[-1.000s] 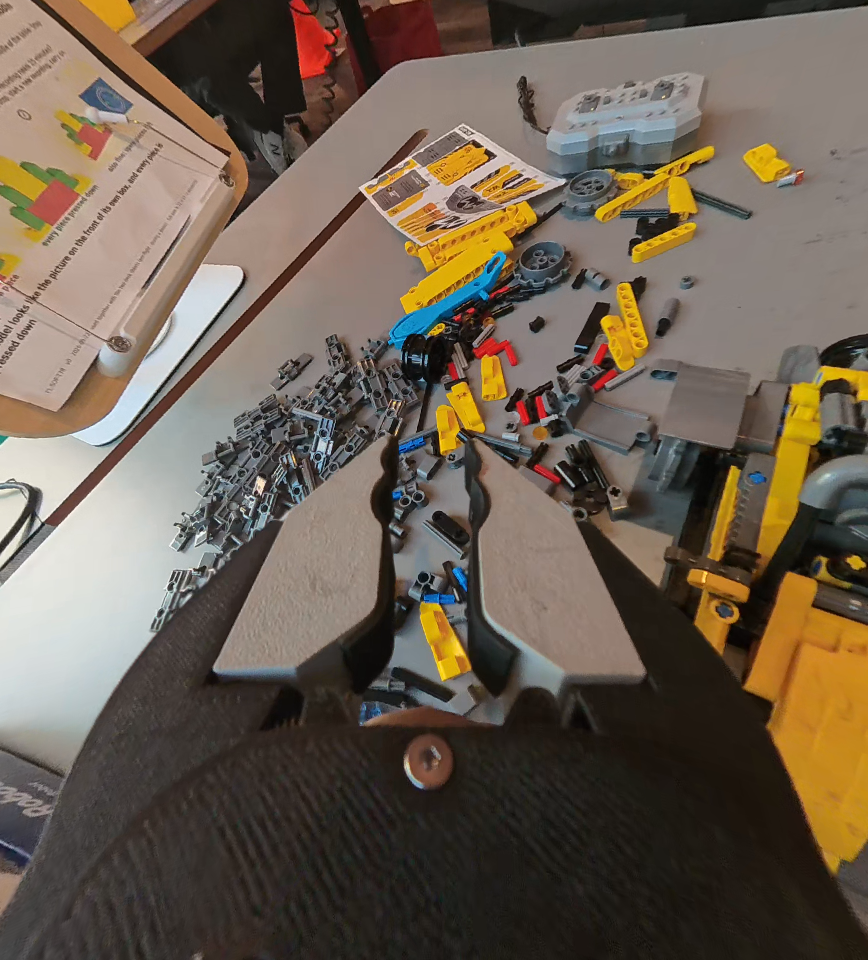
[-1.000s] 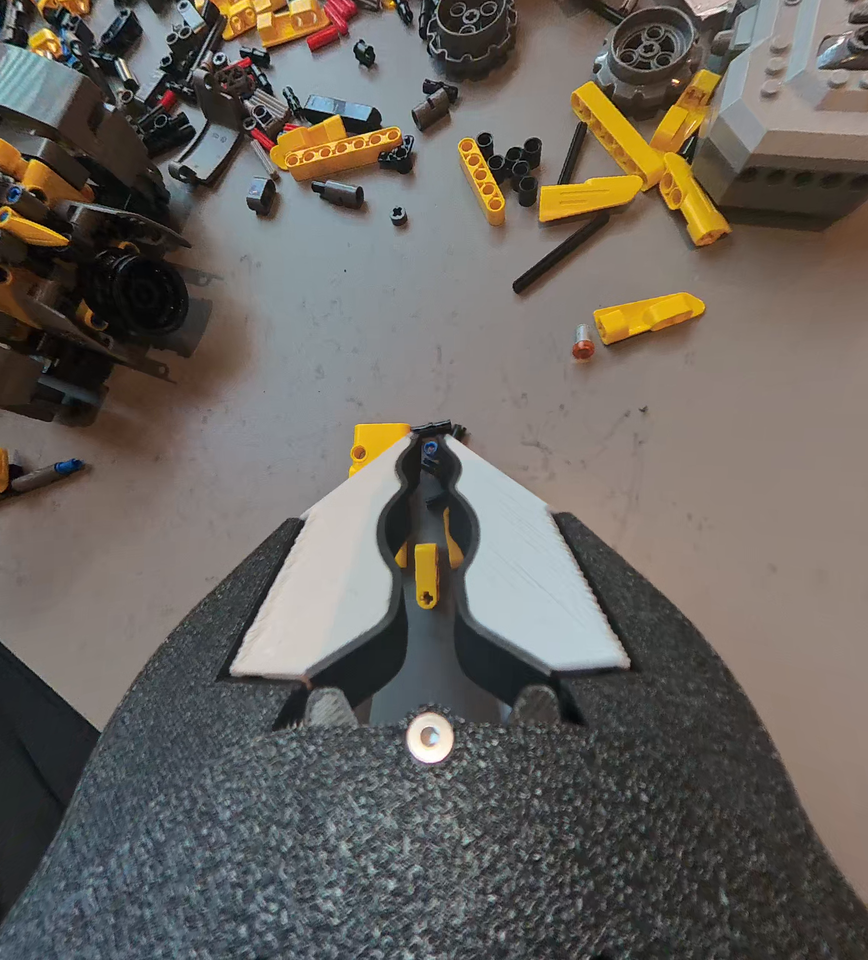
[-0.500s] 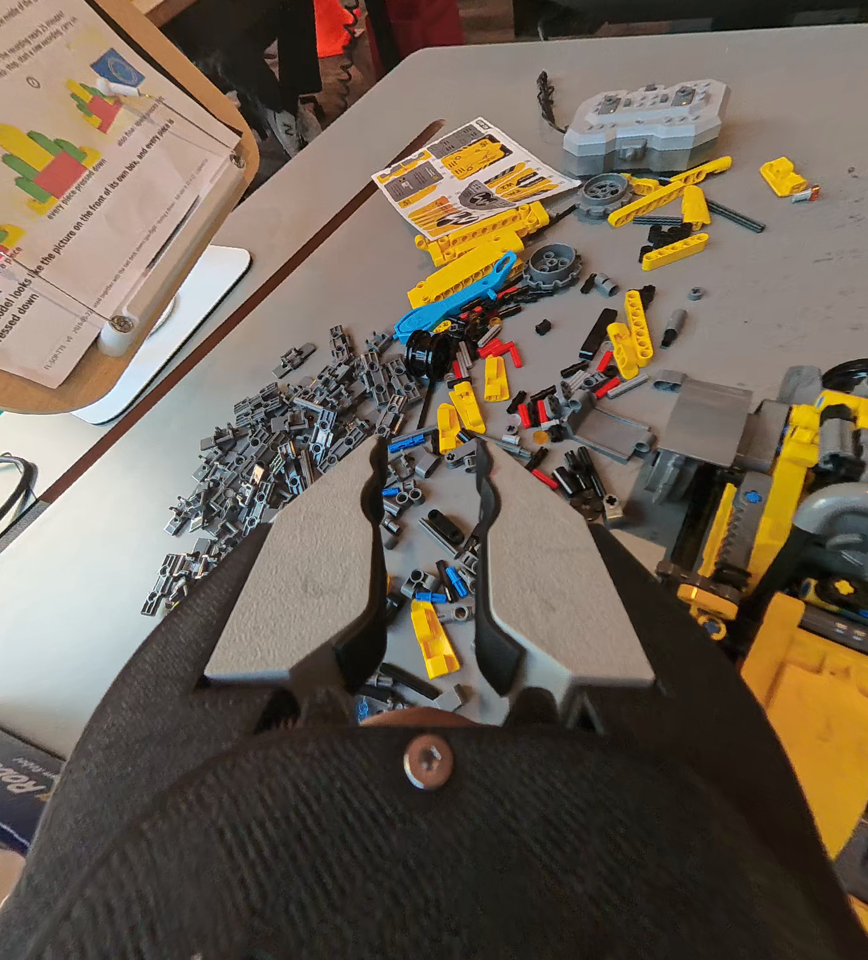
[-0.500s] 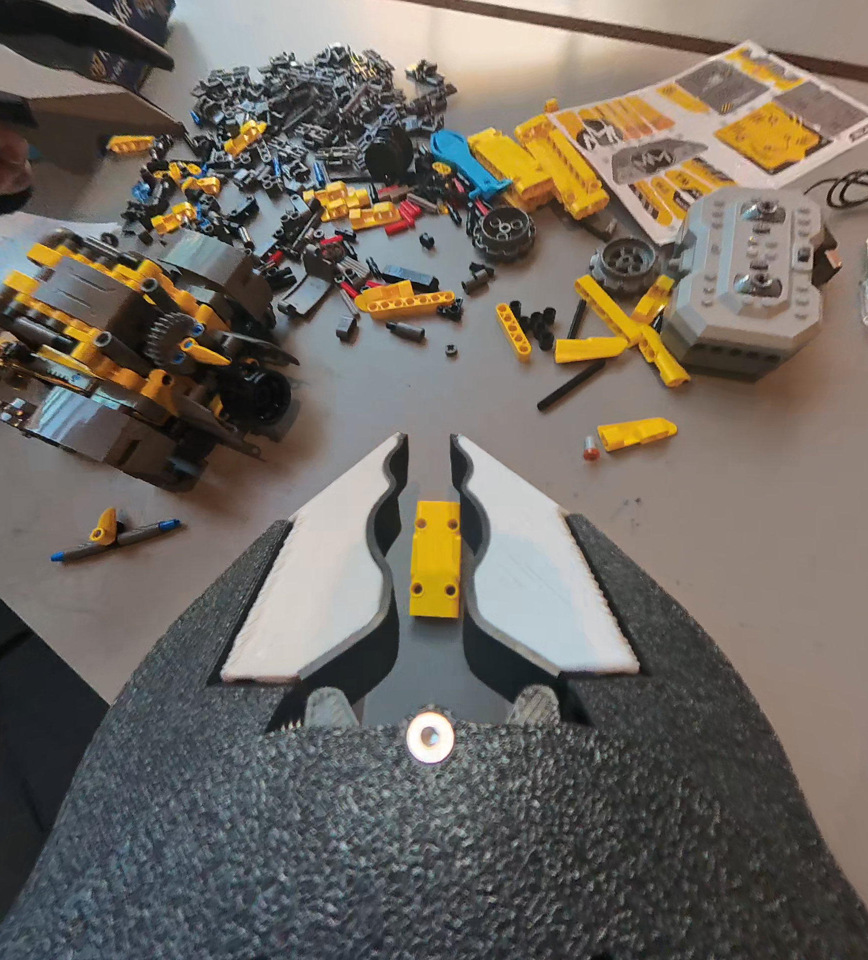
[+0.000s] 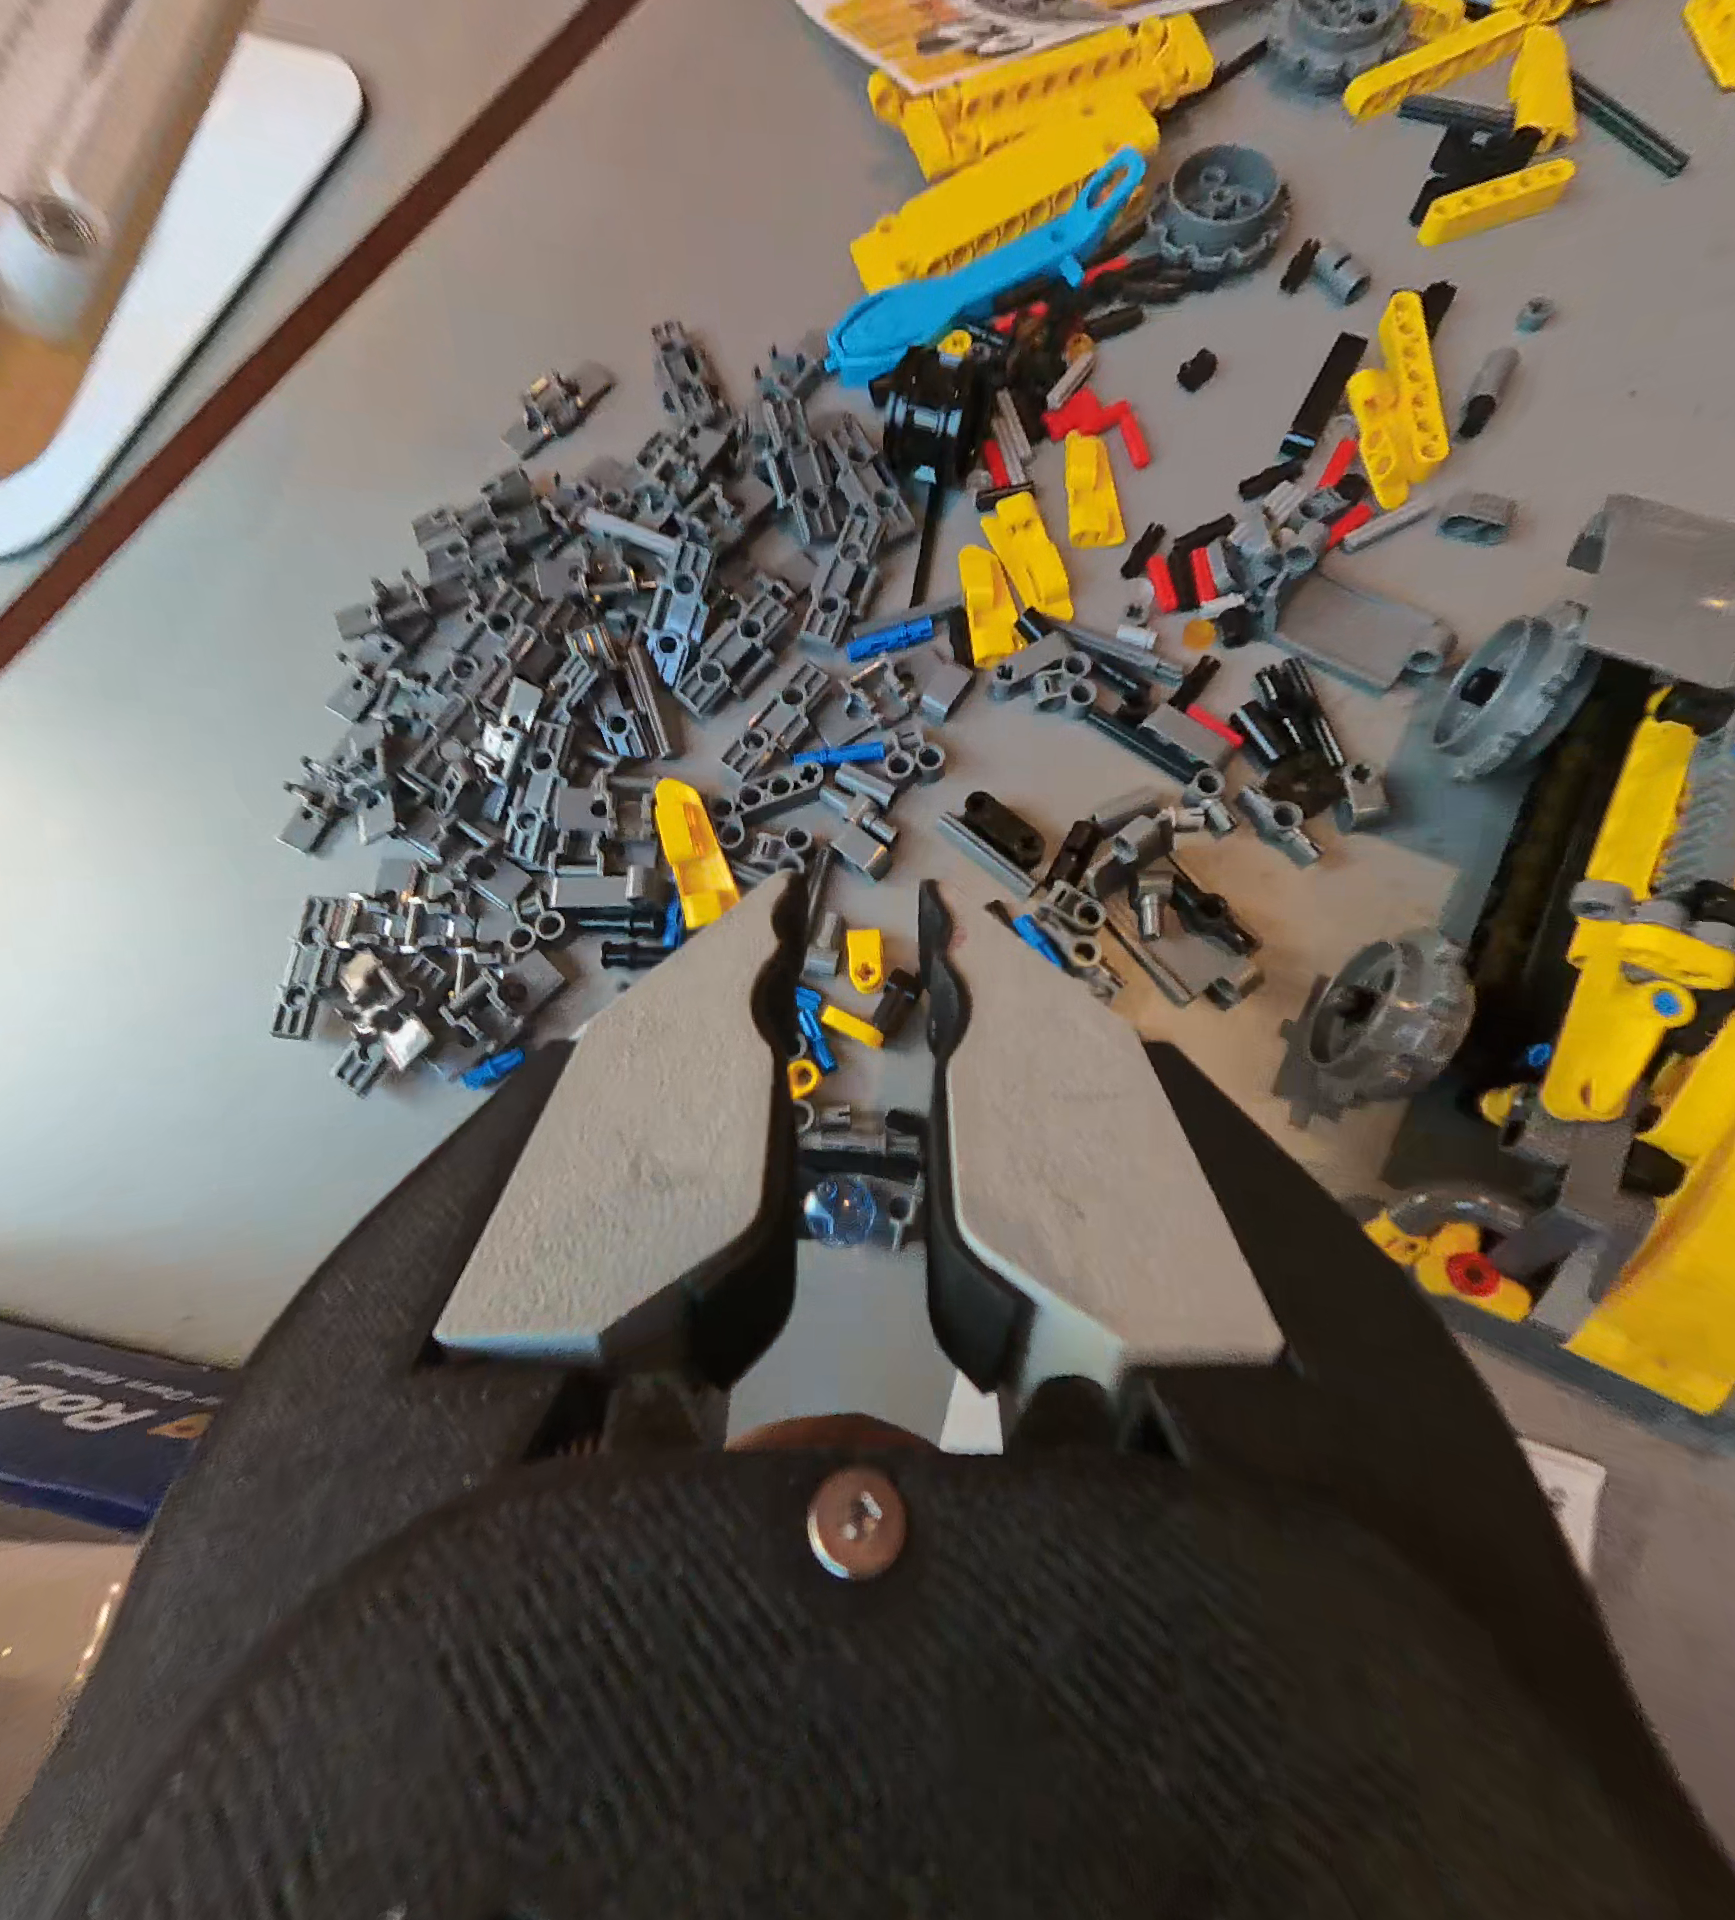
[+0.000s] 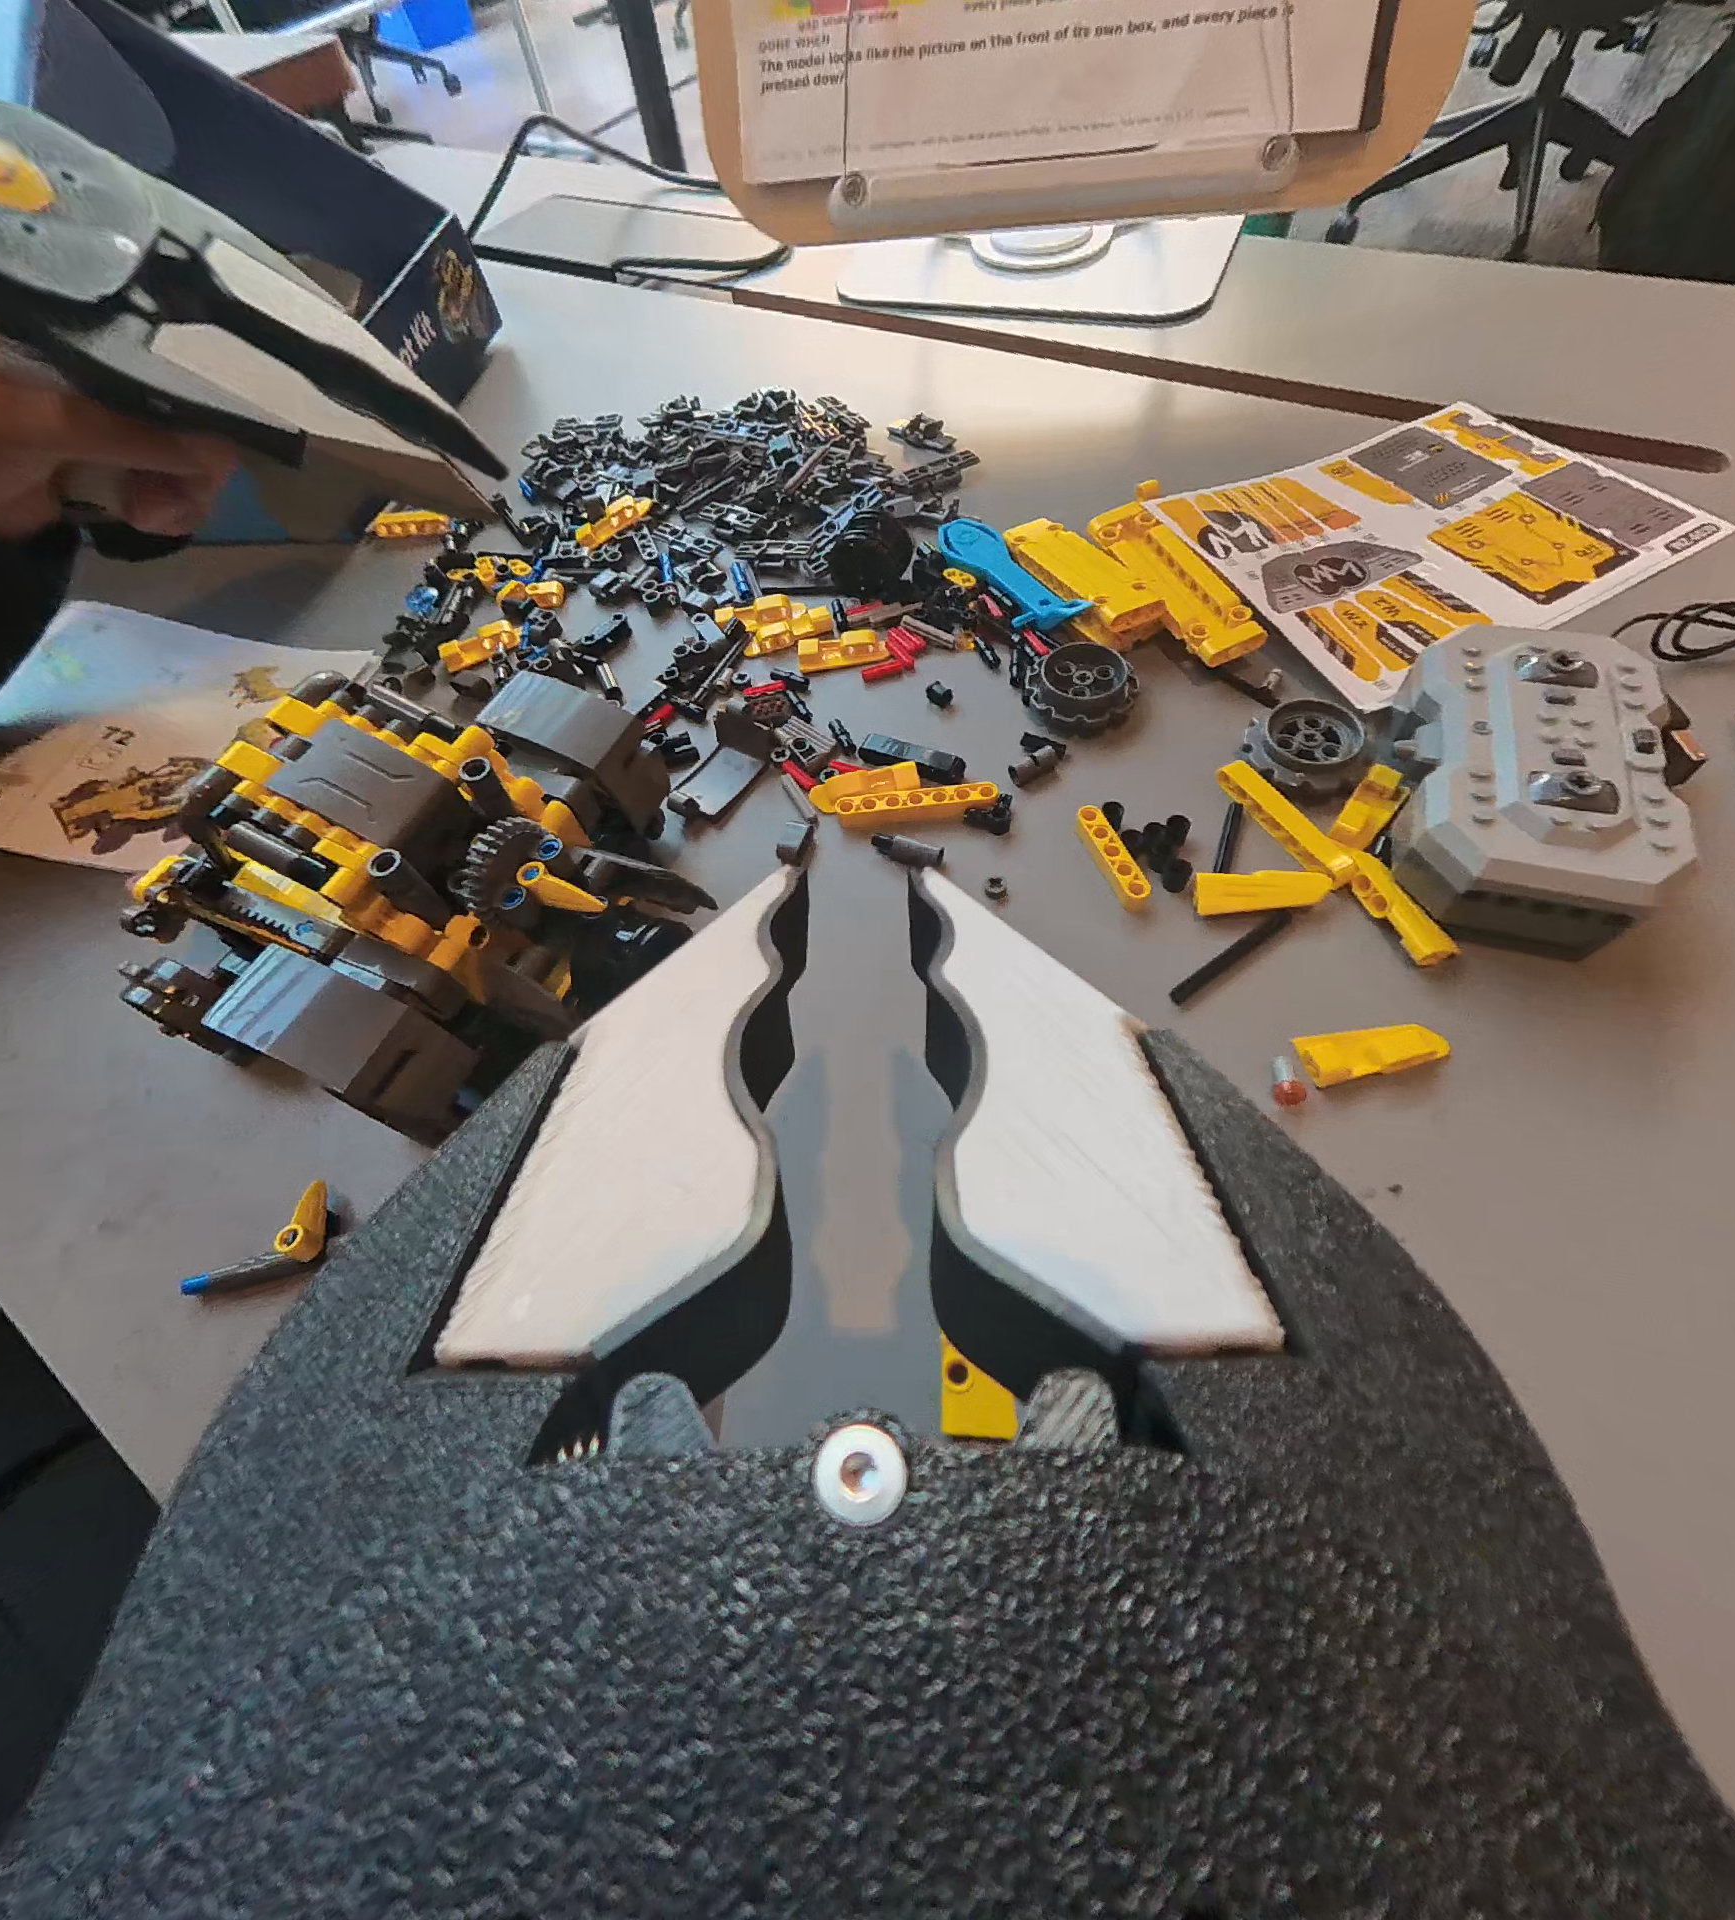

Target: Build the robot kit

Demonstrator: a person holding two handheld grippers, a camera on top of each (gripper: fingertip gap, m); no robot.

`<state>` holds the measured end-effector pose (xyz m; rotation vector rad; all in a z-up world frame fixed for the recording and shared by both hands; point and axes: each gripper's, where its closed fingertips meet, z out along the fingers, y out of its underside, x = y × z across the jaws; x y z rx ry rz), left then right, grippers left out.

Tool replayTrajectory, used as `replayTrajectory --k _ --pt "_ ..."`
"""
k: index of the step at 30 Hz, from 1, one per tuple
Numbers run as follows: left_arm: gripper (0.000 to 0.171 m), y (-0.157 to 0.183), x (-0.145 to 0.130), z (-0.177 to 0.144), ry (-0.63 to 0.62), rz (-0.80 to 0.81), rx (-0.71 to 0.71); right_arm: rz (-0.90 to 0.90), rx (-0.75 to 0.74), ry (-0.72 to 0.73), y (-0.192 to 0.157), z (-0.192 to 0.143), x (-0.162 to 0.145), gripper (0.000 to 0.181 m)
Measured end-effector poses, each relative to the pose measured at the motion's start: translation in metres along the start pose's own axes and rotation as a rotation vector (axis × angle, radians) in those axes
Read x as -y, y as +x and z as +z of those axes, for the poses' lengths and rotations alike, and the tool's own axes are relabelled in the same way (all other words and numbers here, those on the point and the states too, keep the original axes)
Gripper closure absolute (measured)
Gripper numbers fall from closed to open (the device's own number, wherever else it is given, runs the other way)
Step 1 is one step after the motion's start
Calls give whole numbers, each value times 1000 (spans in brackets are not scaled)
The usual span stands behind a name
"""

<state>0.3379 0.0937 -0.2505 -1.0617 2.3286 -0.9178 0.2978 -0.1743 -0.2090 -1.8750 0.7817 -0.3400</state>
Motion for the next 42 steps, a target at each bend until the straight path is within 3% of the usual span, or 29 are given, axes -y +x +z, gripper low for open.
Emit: replayTrajectory --k 8,21,31,34,37,42 --pt "159 25 -21 8 -107 -20 -192 25 56 9 -20 7 -18 166" --pt "157 29 -41 25 -217 65 -135 31 54 15 -26 -4 -23 167" --pt "160 25 -39 24 -200 87 -112 23 72 21 -36 -8 -19 169" --pt "160 21 -23 16 -118 104 -100 20 86 25 -42 -8 -14 169" --pt "160 30 11 -1 71 222 -87 32 143 41 -57 -8 -1 168" --pt "161 92 67 -56 522 654 -33 176 402 68 -102 -7 31 166"
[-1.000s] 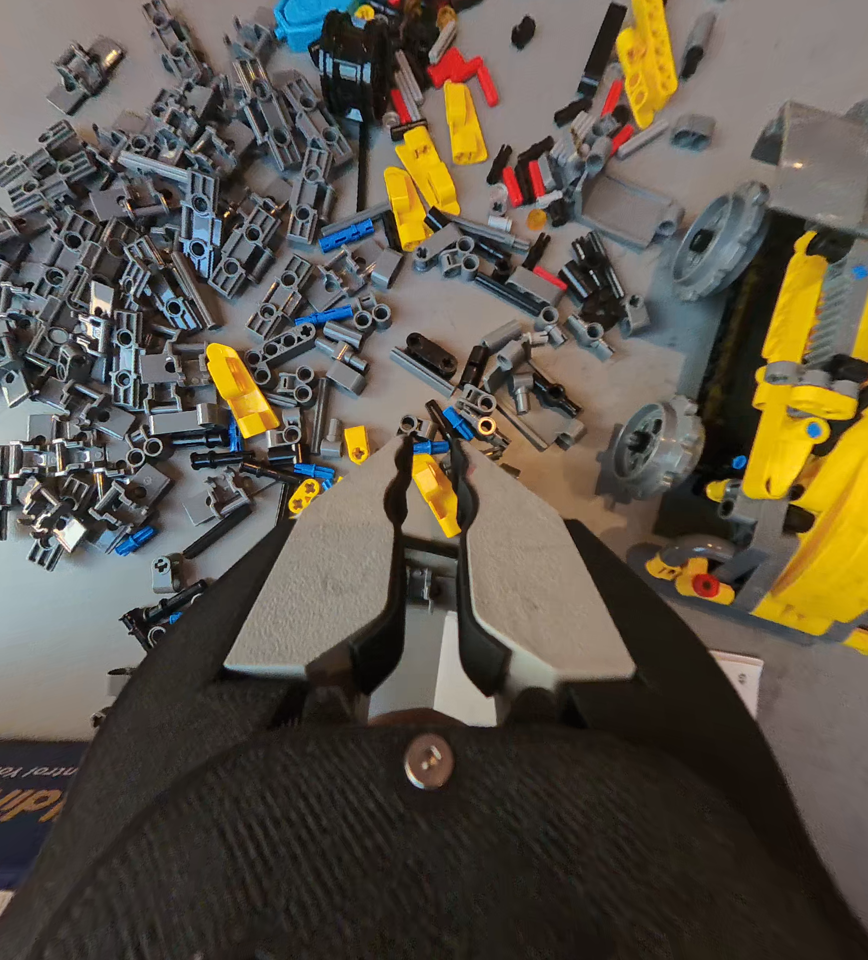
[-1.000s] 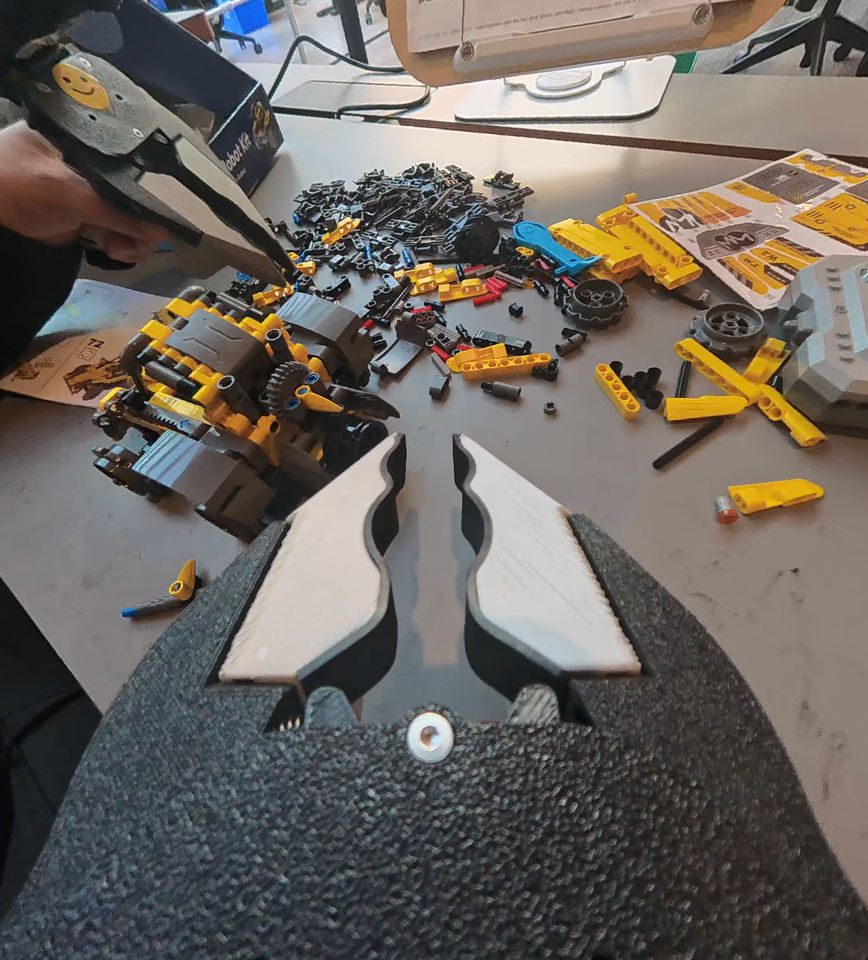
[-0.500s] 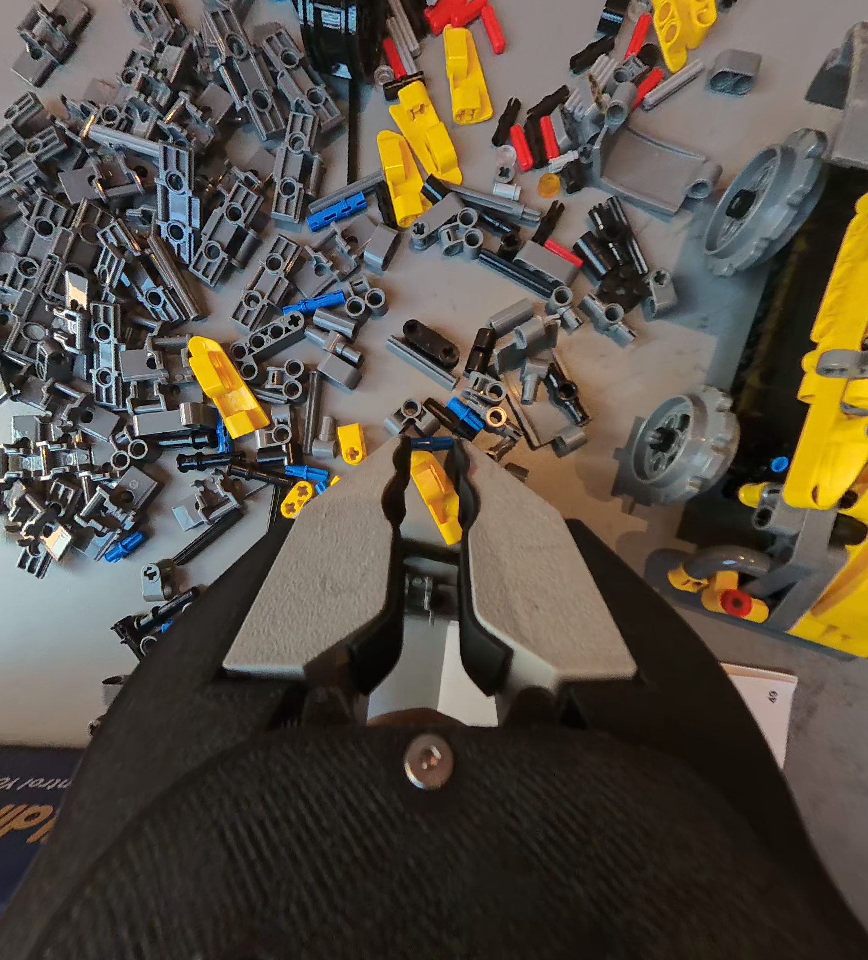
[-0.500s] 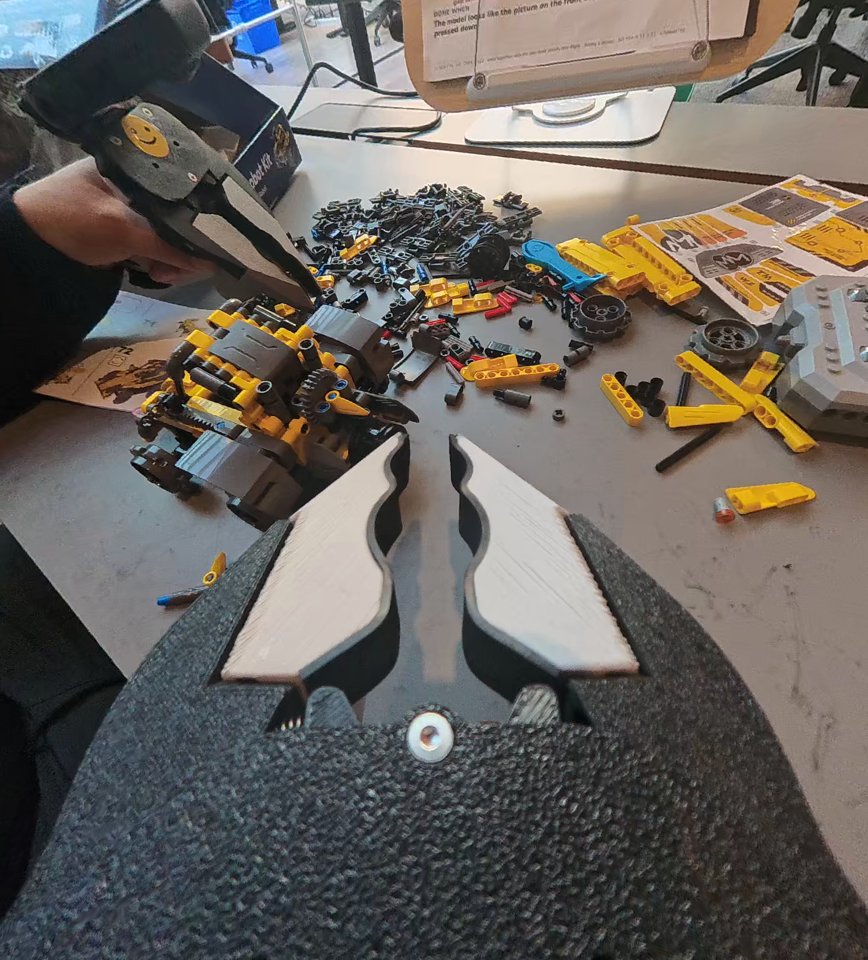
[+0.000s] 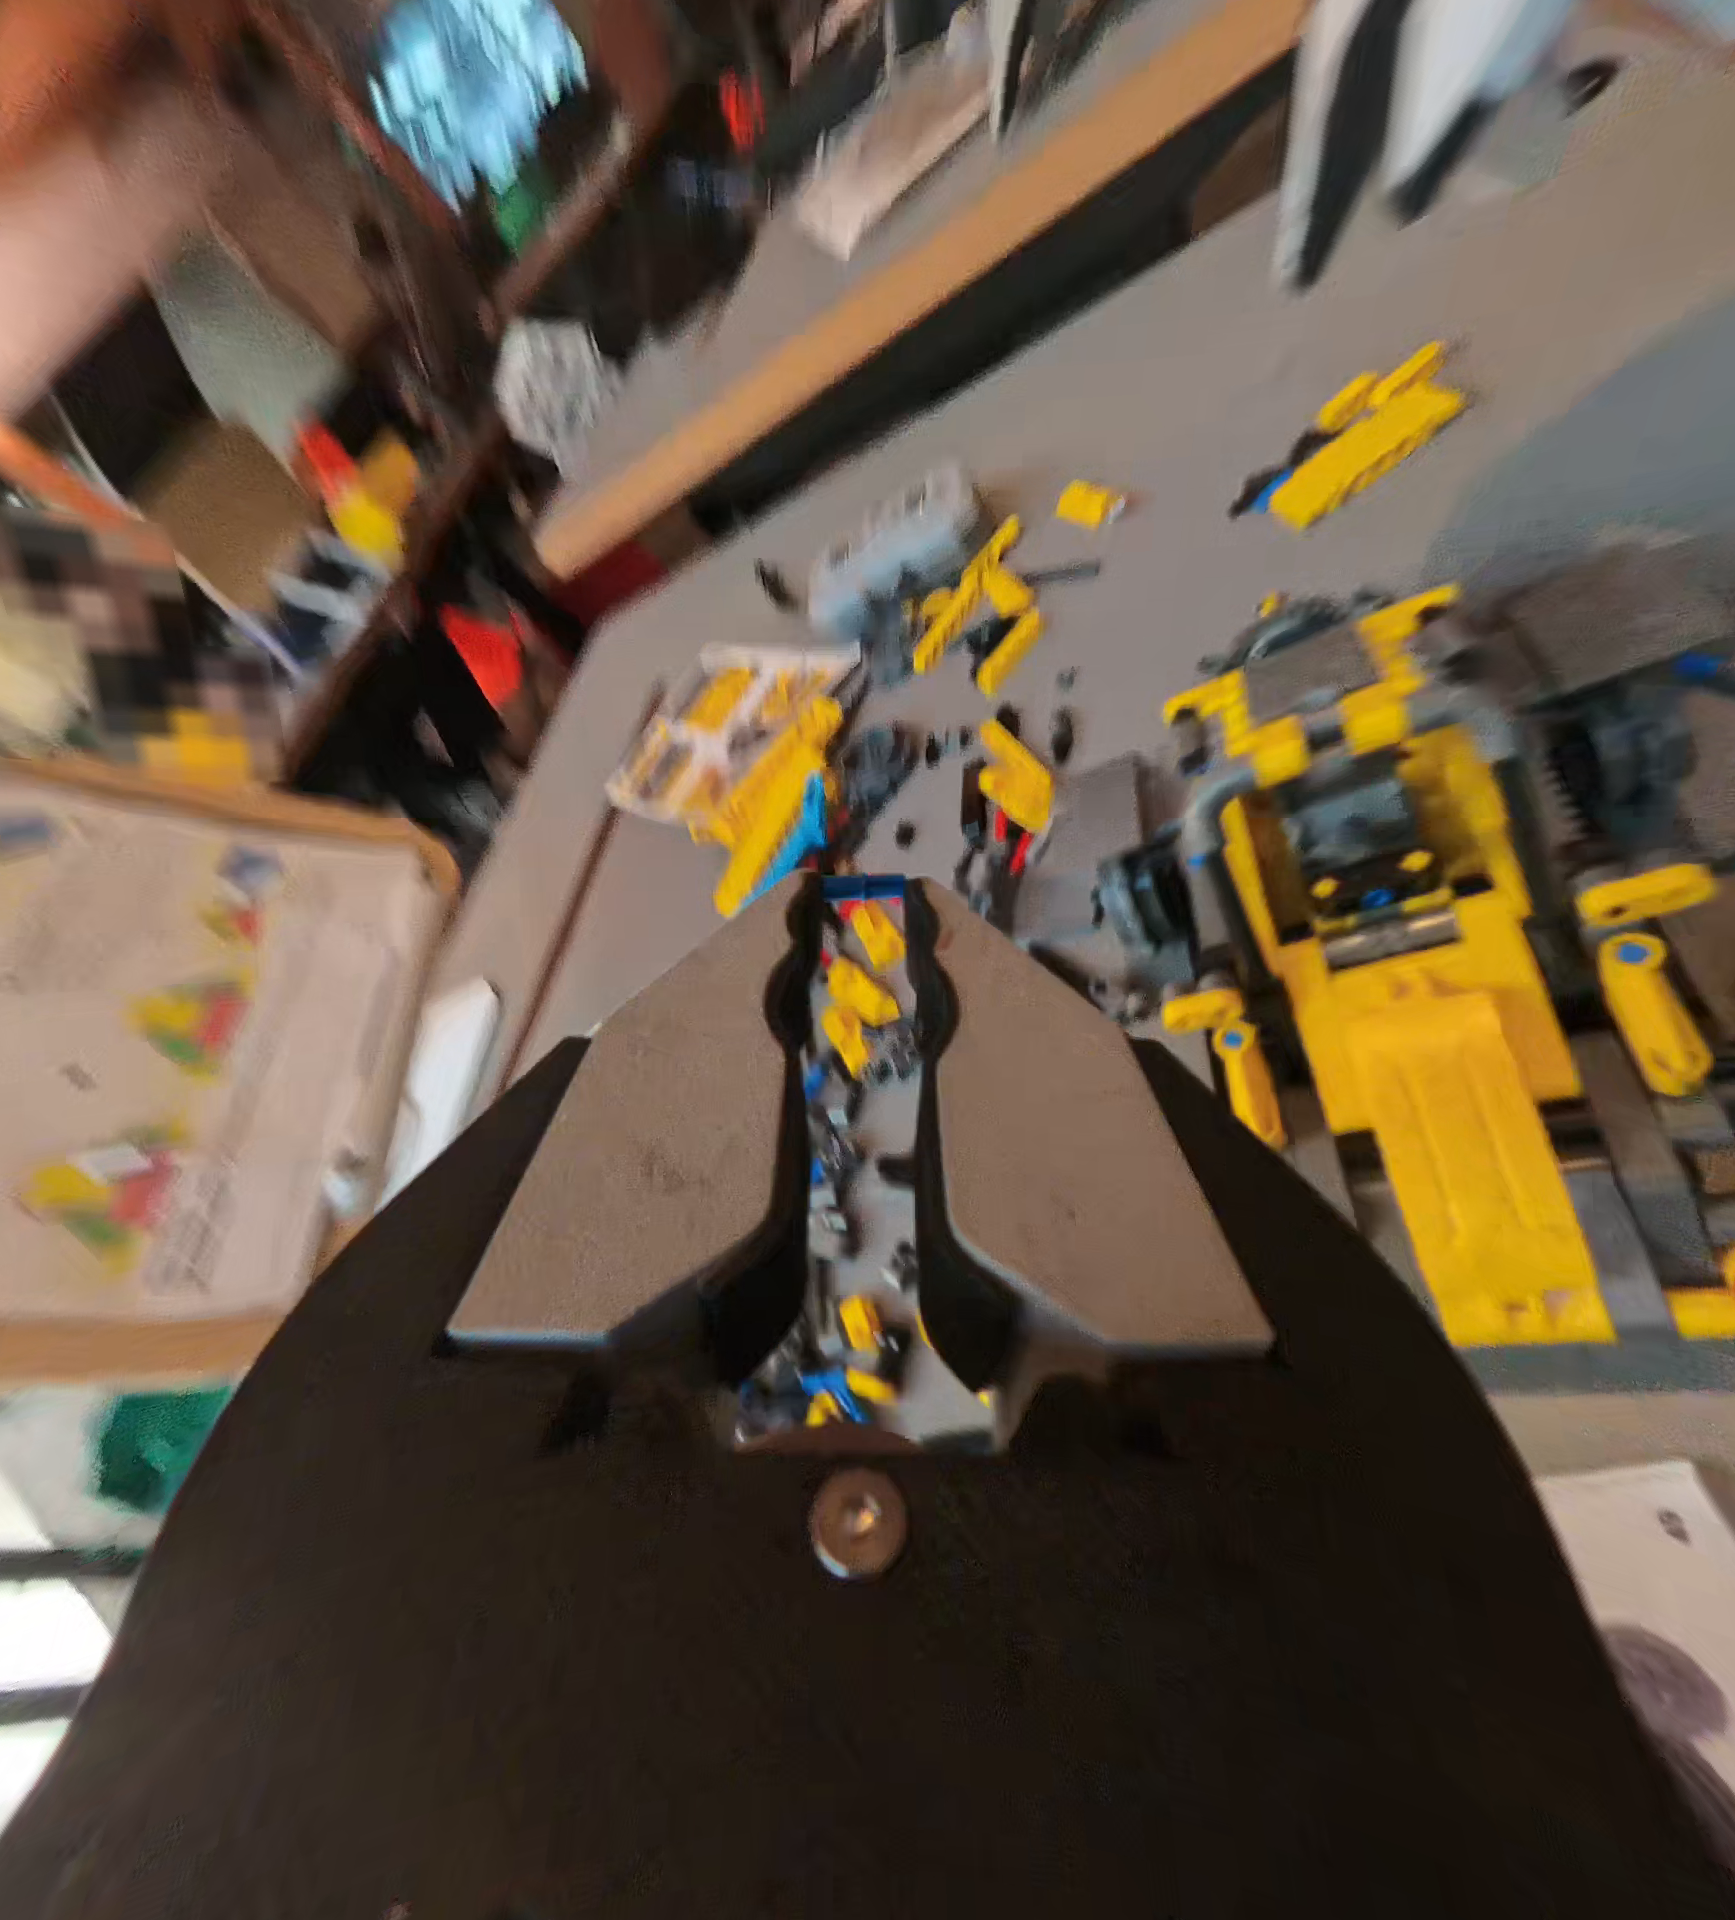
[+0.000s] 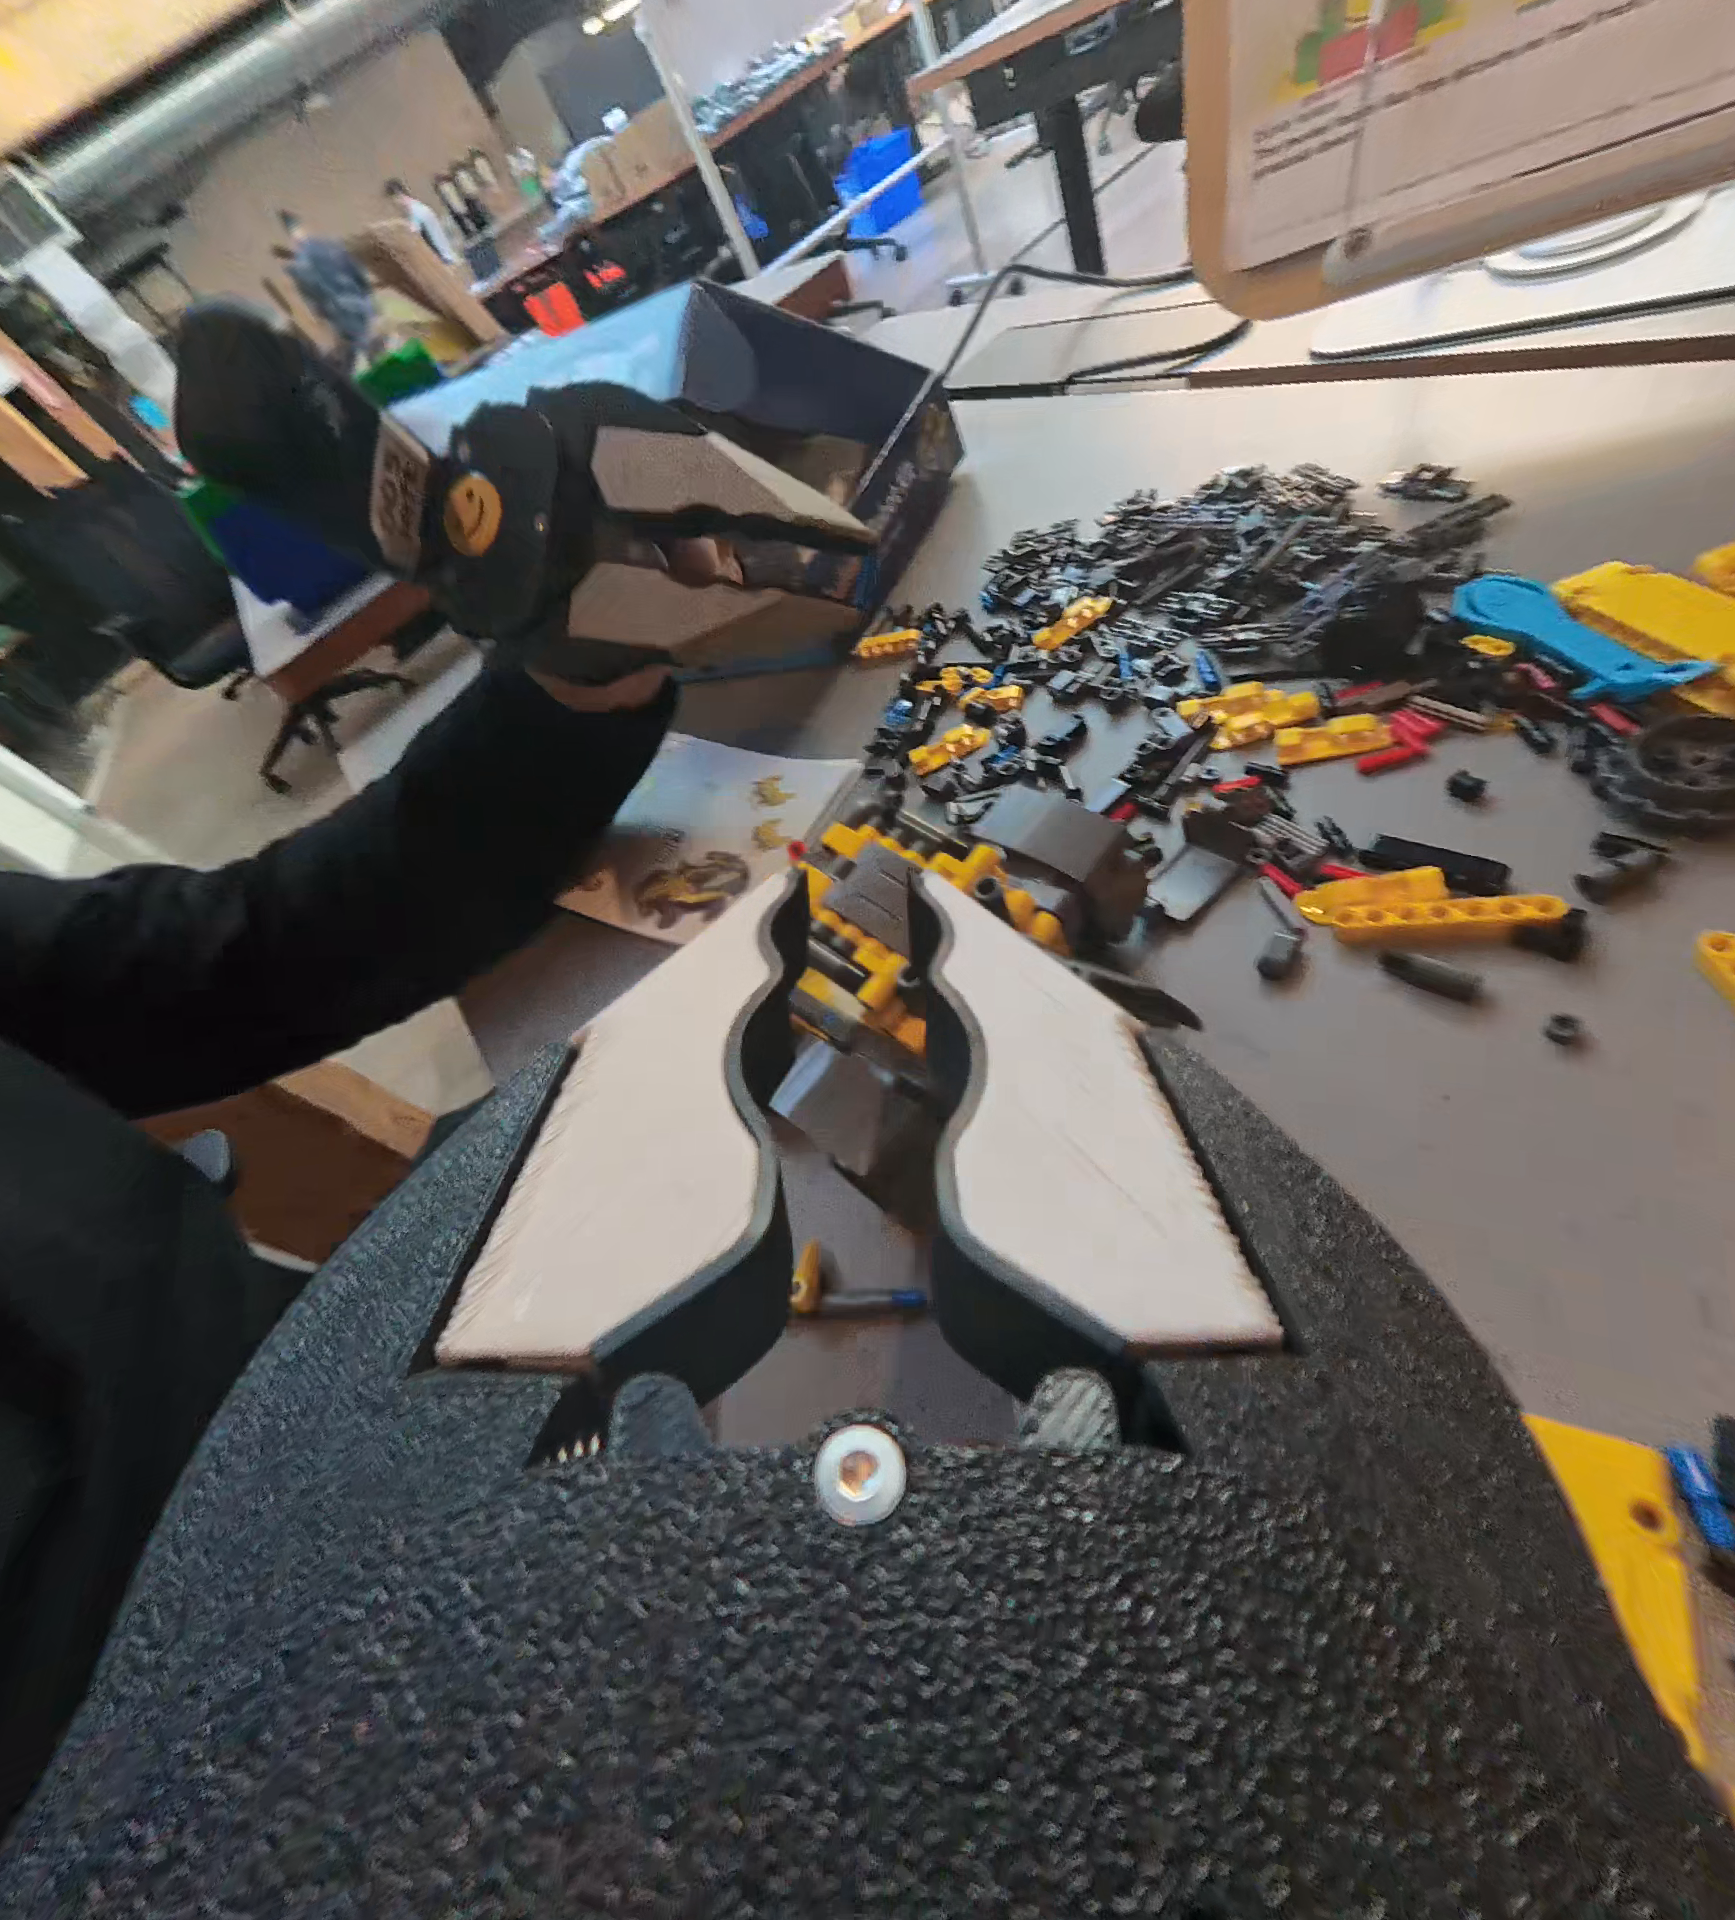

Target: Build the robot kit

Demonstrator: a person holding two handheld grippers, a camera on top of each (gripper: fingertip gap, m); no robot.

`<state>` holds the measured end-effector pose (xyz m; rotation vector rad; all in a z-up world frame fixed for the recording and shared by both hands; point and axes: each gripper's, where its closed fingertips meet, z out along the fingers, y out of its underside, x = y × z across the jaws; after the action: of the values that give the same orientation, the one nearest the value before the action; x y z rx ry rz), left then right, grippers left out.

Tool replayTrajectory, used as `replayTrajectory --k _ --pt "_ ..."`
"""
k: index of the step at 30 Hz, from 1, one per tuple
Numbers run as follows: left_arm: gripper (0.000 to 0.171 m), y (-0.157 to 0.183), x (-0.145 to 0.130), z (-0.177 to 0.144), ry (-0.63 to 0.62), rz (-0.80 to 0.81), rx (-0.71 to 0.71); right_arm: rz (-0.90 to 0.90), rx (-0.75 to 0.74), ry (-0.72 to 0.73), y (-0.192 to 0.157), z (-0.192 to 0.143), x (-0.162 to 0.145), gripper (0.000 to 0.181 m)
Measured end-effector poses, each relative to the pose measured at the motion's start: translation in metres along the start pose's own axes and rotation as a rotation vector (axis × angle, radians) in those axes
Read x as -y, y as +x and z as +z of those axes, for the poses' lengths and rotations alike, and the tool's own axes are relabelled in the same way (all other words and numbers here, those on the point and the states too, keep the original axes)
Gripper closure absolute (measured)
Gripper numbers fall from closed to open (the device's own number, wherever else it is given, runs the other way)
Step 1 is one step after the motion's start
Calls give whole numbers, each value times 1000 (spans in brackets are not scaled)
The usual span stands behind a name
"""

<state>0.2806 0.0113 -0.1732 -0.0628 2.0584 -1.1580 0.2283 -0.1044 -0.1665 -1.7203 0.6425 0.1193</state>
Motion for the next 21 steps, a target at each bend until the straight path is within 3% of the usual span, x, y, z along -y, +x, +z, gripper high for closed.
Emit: replayTrajectory --k 2,6,15,21 --pt "160 12 30 -6 100 136 36 23 87 -6 -15 8 10 166" --pt "160 40 62 -11 195 224 -14 45 211 -59 -36 26 21 165" --pt "160 62 80 -12 262 252 -62 108 294 -111 -47 47 11 164" --pt "160 69 84 -11 265 268 -71 114 343 -121 -54 48 6 178"
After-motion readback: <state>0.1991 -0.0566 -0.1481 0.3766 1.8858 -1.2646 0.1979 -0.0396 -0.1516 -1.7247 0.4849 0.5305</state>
